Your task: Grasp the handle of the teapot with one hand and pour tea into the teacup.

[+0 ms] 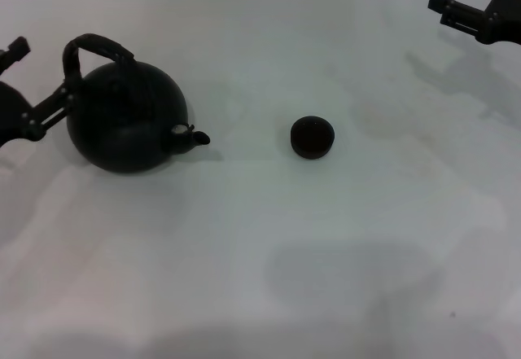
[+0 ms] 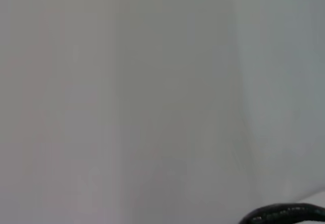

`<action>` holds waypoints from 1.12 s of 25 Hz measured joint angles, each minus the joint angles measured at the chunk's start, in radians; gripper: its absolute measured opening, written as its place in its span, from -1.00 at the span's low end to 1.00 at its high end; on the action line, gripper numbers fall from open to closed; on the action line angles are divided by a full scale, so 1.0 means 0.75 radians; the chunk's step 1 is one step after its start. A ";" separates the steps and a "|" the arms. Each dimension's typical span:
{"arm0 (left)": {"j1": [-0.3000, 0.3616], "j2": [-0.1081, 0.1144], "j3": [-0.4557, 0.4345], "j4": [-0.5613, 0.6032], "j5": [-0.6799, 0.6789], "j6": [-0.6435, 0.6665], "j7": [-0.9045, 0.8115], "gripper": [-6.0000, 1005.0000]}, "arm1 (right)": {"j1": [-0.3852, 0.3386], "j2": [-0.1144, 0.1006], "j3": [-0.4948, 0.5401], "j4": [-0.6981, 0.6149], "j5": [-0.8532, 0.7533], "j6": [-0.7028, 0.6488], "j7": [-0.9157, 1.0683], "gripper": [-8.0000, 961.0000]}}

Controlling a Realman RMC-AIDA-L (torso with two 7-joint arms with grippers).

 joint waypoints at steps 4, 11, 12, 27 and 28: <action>0.067 0.001 -0.002 0.001 -0.096 -0.055 0.028 0.68 | -0.006 -0.001 0.010 0.000 0.000 -0.003 -0.009 0.75; 0.208 0.001 -0.004 -0.032 -0.418 -0.111 0.062 0.68 | -0.049 -0.001 0.047 0.050 0.060 -0.007 -0.083 0.75; 0.222 0.001 -0.004 -0.049 -0.482 -0.115 0.064 0.68 | -0.054 -0.001 0.061 0.077 0.084 -0.003 -0.114 0.75; 0.245 0.003 -0.133 -0.286 -0.774 -0.129 -0.010 0.66 | -0.119 0.002 0.116 0.733 0.728 0.281 -0.934 0.75; 0.243 0.001 -0.134 -0.293 -0.774 -0.132 -0.007 0.66 | -0.122 0.001 0.126 0.734 0.735 0.281 -0.936 0.75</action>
